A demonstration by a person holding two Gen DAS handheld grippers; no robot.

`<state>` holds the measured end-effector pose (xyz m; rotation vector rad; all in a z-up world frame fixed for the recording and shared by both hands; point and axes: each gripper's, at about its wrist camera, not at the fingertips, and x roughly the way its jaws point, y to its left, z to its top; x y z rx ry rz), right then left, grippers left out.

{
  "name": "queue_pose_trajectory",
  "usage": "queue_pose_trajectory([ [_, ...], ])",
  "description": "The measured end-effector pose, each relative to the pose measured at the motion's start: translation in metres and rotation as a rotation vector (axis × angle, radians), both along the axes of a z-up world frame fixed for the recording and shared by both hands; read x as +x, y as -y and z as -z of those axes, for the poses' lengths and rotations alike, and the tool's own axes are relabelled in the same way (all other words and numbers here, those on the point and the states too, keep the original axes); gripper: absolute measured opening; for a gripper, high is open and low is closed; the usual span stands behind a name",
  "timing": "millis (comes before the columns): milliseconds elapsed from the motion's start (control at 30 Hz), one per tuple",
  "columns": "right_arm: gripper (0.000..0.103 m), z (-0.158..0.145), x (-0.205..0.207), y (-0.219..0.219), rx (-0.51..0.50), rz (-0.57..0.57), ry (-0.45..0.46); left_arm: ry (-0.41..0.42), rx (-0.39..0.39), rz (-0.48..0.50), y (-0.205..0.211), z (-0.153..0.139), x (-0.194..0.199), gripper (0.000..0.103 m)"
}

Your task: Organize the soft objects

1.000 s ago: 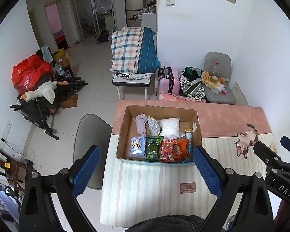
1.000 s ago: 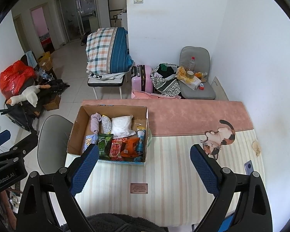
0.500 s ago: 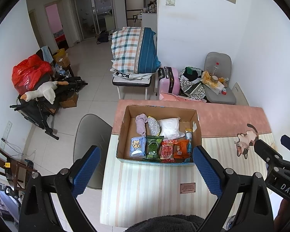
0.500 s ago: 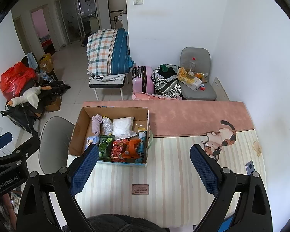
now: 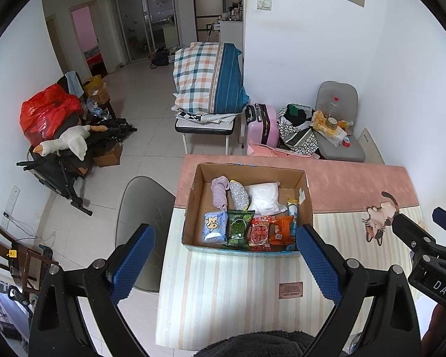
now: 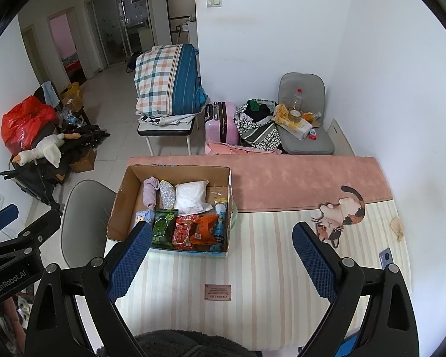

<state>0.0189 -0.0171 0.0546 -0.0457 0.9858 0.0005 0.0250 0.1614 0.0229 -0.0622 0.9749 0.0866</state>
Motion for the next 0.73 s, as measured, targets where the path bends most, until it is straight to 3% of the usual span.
queue_pose_trajectory([
  [733,0.097,-0.0058,0.0070,0.0004,-0.002,-0.008,0.012,0.014,0.006,-0.007,0.0041,0.0014,0.0013,0.098],
])
